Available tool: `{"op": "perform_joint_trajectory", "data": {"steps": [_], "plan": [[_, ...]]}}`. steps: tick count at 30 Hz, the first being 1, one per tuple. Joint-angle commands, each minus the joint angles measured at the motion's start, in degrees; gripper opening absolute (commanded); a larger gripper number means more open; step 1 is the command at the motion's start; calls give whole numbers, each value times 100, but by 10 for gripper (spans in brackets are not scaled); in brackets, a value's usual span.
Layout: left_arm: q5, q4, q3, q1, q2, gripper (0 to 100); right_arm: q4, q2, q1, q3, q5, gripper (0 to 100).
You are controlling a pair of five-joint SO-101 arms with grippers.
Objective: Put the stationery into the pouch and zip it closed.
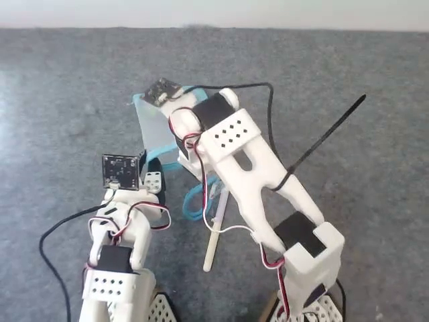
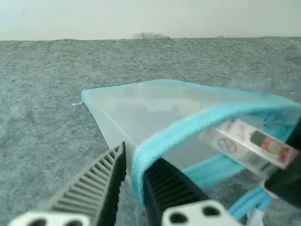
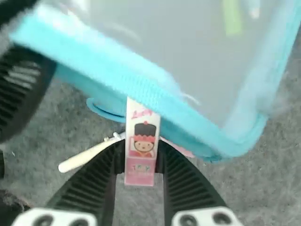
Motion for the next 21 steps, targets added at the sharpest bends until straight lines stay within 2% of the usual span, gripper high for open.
{"op": "perform_joint_trajectory", "data": {"steps": [1, 5, 10, 12, 17, 21], "plan": [[-167, -176, -22, 334, -70, 11, 180, -13, -13, -818, -167, 17], [-264, -176, 4, 404, -70, 11, -4, 233, -22, -1433, -167, 46], [-281, -176, 4, 396, -70, 11, 22, 620, -22, -1855, -158, 231], [-281, -176, 4, 396, -70, 11, 48, 690, -4, -1855, -141, 271], [-281, -176, 4, 396, -70, 11, 189, 699, 4, -1855, -158, 191], [-290, -176, 4, 387, -70, 11, 171, 637, 4, -1943, -167, 207]]}}
